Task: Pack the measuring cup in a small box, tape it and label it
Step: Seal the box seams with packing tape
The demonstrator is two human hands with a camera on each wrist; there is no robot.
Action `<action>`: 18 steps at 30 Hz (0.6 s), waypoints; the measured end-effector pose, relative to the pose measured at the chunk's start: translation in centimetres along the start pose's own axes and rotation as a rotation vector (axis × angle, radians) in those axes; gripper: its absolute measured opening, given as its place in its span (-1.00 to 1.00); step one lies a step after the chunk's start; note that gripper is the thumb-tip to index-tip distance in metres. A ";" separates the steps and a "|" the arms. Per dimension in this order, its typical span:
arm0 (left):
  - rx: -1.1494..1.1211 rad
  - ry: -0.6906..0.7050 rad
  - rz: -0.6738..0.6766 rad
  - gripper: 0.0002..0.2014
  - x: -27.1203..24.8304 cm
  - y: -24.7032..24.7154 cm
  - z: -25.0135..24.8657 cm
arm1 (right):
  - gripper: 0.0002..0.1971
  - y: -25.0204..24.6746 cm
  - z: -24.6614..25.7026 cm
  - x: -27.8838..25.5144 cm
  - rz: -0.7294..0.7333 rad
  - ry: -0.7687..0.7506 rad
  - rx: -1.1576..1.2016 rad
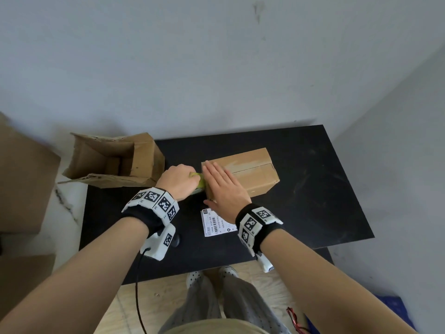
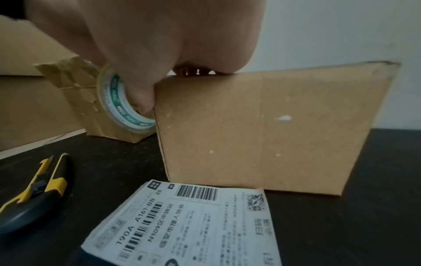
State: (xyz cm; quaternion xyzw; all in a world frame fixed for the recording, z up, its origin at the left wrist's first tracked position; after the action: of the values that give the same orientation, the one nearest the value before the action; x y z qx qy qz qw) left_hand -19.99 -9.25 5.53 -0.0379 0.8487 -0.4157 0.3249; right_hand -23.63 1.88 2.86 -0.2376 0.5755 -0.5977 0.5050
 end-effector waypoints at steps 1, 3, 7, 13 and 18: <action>0.001 0.018 -0.015 -0.73 -0.4 0.0 0.1 | -0.16 0.0 0.0 0.1 -0.001 -0.010 0.012; 0.009 0.056 -0.054 -0.75 -1.1 0.0 0.2 | -0.17 -0.2 -0.1 0.5 0.013 -0.031 0.043; -0.096 0.104 -0.113 -0.74 -2.3 -0.1 0.5 | -0.13 -0.3 0.3 1.7 0.013 -0.046 -0.016; -0.419 0.137 -0.090 -0.73 -3.4 0.2 2.3 | -0.12 -0.1 1.2 3.3 -0.031 -0.112 -0.161; -0.519 0.143 -0.132 -0.71 -4.1 -0.5 3.9 | 0.01 0.2 2.4 4.6 0.012 -0.166 -0.164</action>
State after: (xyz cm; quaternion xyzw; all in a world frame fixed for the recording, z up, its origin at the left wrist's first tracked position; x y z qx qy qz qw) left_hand -14.61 -10.85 6.35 -0.1458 0.9432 -0.2065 0.2158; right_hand -23.20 -3.26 1.87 -0.3233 0.5802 -0.5237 0.5335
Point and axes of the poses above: each hand's wrist, its own x-axis towards the middle knuckle, its own y-axis out of the palm, z = x × y, the point moved 7 cm from there along x, towards the middle knuckle, and after that the axes turned 7 degrees about z, right-handed, at the moved point
